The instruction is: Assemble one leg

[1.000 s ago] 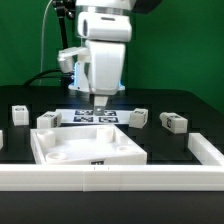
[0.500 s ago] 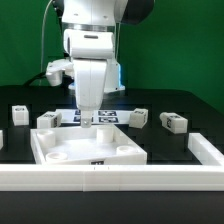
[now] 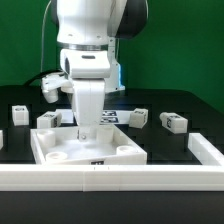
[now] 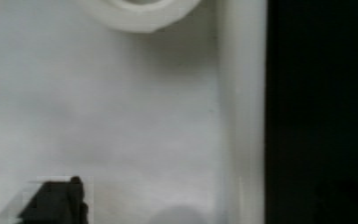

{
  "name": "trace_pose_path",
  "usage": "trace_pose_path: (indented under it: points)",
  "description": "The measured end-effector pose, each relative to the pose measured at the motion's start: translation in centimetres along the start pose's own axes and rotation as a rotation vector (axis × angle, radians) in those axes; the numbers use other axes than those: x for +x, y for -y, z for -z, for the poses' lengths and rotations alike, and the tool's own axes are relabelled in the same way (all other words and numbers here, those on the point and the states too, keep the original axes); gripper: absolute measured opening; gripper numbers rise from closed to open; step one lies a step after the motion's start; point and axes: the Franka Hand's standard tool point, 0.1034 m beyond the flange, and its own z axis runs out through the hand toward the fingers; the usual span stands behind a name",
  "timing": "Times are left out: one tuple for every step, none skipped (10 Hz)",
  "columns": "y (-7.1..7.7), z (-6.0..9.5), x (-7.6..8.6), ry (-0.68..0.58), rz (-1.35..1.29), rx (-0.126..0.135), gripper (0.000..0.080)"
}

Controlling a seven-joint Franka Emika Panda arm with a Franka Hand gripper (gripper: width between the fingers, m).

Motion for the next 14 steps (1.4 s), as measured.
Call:
trace_pose_path:
  points:
    - [0.36,-0.54,-0.06,-0.004,-0.004,0.009,0.0650]
    - [0.55,-0.82,-0.18,-0.007,-0.011,0.014,0.0650]
    - [0.47,-0.82,-0.16,-0.007,-0.015,0.014,0.0628]
    - [0.48,-0.82,-0.18,-0.007,-0.015,0.014,0.0628]
    - [0.48,-0.82,-0.18,-0.007,-0.015,0.014,0.0450]
    - [0.48,-0.82,-0.18,-0.007,-0.015,0.014,0.0315]
    - [0.48,-0.82,-0.18,-0.007,-0.015,0.014,0.0315]
    - [0.51,-0.84,-0.17,-0.007,-0.015,0.014,0.0133]
    - [0.32,-0.72,-0.19,-0.006,-0.015,0.007,0.0059]
    - [0.28,-0.70,-0.20,-0.006,-0.015,0.005,0.0059]
    - [0.28,-0.70,-0.20,-0.006,-0.015,0.005,0.0059]
    - [0.27,-0.70,-0.21,-0.006,-0.015,0.005,0.0059]
    - [0.27,-0.70,-0.20,-0.006,-0.015,0.005,0.0059]
    - [0.27,-0.70,-0.20,-0.006,-0.015,0.005,0.0059]
